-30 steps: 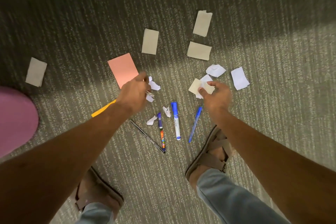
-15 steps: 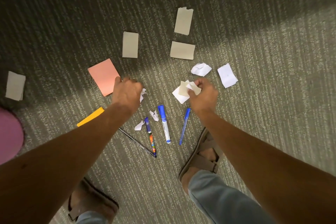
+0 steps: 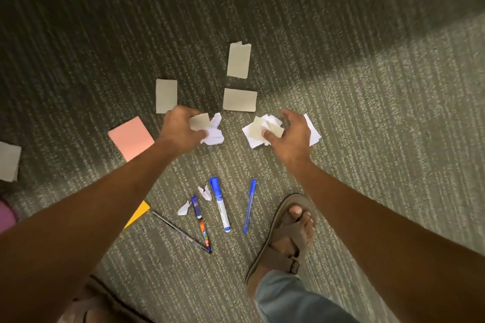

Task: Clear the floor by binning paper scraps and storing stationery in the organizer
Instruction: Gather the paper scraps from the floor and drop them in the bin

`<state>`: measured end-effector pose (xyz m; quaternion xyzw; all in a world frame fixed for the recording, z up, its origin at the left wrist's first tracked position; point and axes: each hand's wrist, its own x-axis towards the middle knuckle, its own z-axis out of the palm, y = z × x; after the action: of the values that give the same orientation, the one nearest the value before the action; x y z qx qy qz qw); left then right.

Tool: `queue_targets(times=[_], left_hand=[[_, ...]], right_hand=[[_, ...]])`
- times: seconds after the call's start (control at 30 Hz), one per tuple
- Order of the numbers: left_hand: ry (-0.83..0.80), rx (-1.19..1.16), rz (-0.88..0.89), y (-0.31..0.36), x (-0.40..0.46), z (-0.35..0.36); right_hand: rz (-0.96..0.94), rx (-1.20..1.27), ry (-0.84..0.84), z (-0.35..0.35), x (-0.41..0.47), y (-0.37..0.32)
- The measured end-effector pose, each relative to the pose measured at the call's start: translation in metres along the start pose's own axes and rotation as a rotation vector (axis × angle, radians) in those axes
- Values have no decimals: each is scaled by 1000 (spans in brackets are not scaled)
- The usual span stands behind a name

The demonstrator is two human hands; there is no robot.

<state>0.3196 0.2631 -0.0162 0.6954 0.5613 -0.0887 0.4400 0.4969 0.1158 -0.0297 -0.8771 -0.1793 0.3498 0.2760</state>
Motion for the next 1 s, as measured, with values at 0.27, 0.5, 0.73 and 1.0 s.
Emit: queue_targets(times=[0.27, 0.5, 0.73, 1.0], left_hand=[[-19, 58, 82, 26, 14, 19], [-75, 172, 274, 54, 25, 26], [-38, 361, 269, 69, 42, 49], [57, 456, 240, 81, 36, 59]], right_hand=[[51, -72, -16, 8, 4, 1], [78, 244, 61, -31, -2, 24], [218, 161, 67, -58, 21, 56], [64, -255, 128, -60, 28, 55]])
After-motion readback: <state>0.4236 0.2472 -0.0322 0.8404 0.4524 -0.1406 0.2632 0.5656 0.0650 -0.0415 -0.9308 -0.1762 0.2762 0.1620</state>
